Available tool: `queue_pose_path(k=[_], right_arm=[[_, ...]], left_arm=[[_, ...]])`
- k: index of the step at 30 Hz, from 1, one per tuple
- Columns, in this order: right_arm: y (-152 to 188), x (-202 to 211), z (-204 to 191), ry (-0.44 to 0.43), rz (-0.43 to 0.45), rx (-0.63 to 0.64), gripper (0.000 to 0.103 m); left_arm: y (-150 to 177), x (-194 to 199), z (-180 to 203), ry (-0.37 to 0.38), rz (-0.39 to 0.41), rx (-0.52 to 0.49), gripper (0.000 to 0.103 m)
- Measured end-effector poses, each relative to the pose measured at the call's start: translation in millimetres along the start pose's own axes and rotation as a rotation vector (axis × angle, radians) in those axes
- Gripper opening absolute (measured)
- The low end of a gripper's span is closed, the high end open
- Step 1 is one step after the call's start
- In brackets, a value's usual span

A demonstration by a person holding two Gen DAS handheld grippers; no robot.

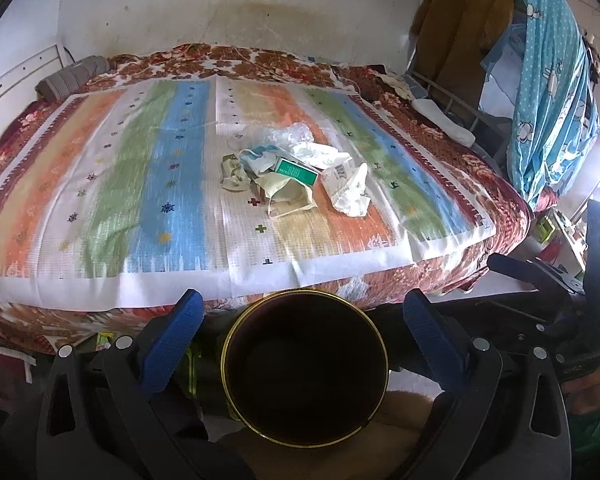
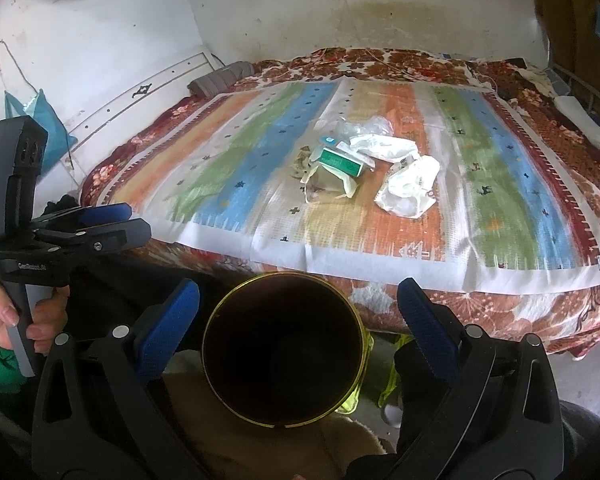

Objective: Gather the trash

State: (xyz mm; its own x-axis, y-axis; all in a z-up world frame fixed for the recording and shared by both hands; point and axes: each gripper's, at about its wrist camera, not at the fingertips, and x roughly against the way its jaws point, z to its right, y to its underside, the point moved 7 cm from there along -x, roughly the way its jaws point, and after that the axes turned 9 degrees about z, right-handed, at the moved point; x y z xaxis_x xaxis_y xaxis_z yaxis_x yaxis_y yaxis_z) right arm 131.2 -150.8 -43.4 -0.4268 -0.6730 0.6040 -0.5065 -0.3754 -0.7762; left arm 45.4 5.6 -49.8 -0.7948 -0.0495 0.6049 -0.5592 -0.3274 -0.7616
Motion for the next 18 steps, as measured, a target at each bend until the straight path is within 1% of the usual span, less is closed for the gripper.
queue_pose_path(k=[7, 10, 18], right_arm=[[-4.2, 0.3, 4.9, 0.013, 0.015, -0.021, 0.094], [-4.6, -0.3, 6.2, 0.013, 0.013, -0.029, 0.094], [-5.7, -1.8, 8.2, 0.009, 0.008, -0.043, 0.094]], left_arm=[[-2.8, 0.9, -3.3, -0.010, 0.005, 0.017, 0.097], [-2.8, 0.3, -3.0, 0.003, 0.001, 0.022, 0.097], [-2.8, 0.5, -3.6, 0.003, 0.001, 0.024, 0.097]])
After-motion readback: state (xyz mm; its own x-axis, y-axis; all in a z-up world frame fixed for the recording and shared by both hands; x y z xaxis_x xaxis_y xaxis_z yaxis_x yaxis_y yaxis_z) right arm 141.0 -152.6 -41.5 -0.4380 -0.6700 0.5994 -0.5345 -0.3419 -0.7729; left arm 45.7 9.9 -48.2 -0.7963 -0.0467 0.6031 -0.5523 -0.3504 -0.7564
